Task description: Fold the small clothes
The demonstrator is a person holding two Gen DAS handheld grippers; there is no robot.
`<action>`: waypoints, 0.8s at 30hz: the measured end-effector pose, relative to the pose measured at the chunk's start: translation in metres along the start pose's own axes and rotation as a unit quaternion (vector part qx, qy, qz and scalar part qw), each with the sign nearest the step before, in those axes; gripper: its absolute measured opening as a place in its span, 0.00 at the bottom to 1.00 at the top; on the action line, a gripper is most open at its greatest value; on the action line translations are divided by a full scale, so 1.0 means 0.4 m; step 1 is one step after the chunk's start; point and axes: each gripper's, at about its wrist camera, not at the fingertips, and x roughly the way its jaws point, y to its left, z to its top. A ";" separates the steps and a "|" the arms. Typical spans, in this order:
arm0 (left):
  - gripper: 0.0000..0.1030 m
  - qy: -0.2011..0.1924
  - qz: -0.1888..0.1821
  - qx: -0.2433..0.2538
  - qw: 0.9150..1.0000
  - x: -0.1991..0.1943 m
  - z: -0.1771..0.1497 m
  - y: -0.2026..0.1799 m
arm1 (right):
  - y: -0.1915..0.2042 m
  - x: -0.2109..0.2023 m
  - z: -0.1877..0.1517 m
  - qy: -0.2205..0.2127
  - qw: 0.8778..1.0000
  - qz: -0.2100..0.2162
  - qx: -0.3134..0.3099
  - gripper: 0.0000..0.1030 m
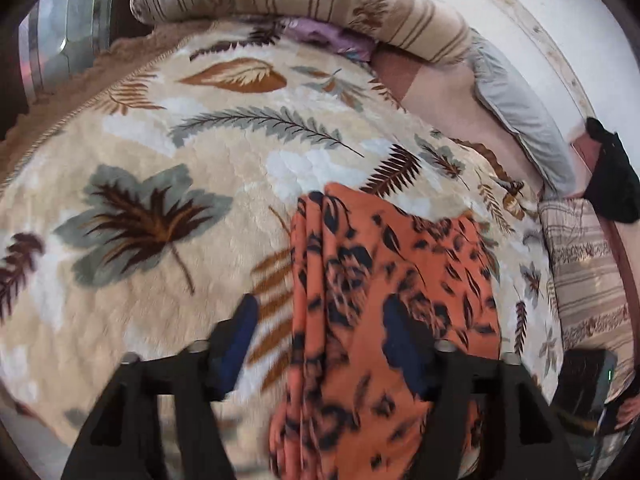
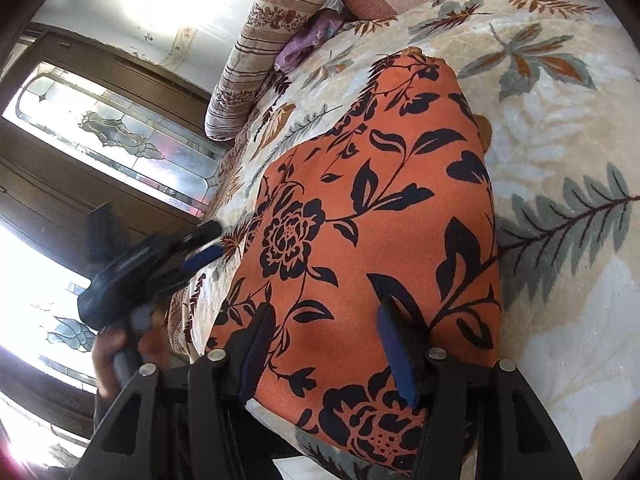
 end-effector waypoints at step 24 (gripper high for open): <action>0.79 -0.007 0.091 0.050 0.995 -0.070 -0.187 -0.009 | 0.080 -0.085 -0.094 -0.040 0.998 -0.045 -0.015 0.75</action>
